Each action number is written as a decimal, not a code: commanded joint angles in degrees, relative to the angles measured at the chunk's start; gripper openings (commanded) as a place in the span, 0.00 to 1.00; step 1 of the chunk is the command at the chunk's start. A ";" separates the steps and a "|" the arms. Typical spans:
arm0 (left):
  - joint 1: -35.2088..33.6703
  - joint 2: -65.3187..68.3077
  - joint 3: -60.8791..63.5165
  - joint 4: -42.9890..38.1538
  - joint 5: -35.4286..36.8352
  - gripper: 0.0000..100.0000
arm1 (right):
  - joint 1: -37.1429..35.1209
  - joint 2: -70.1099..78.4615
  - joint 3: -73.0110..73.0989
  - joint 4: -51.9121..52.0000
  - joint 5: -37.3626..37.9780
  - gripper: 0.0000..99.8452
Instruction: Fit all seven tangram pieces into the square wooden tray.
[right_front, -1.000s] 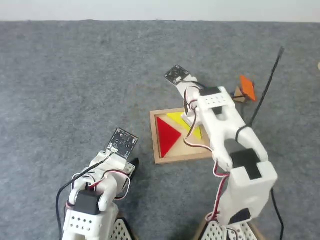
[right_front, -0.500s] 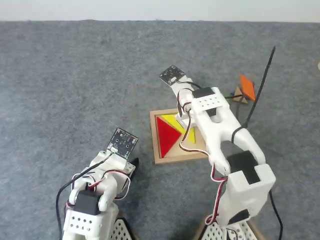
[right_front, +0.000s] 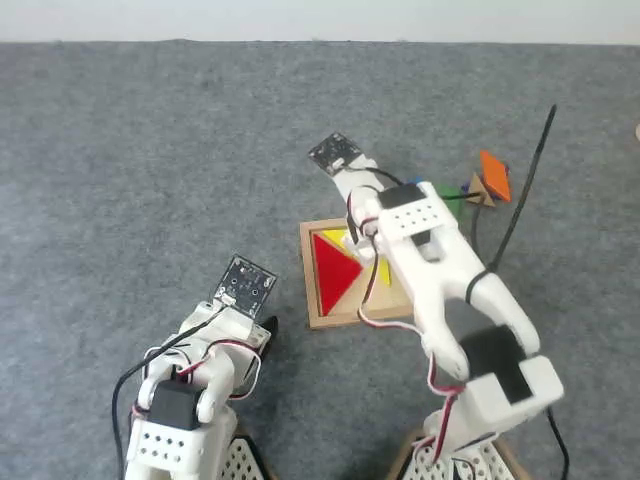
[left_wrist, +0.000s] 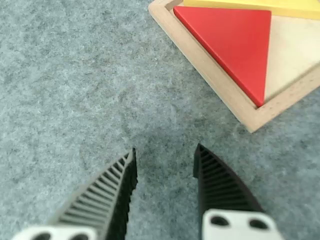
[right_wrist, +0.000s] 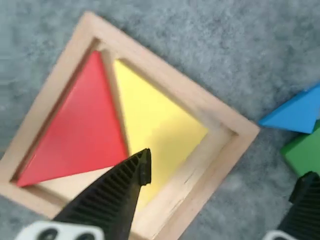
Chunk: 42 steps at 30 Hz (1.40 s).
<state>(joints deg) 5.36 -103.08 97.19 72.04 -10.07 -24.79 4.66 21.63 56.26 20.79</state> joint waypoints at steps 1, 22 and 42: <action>0.35 -1.14 -0.75 0.35 0.44 0.18 | -1.01 -5.41 2.11 -1.01 -0.62 0.44; 0.35 -1.14 -0.75 0.35 0.44 0.18 | 9.19 10.95 -5.54 -4.97 0.00 0.44; 0.35 -1.14 -0.75 0.35 0.44 0.18 | 9.98 10.95 -9.76 -4.97 1.58 0.12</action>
<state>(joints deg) 5.36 -103.08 97.19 72.04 -10.07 -16.62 16.44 15.91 51.43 21.23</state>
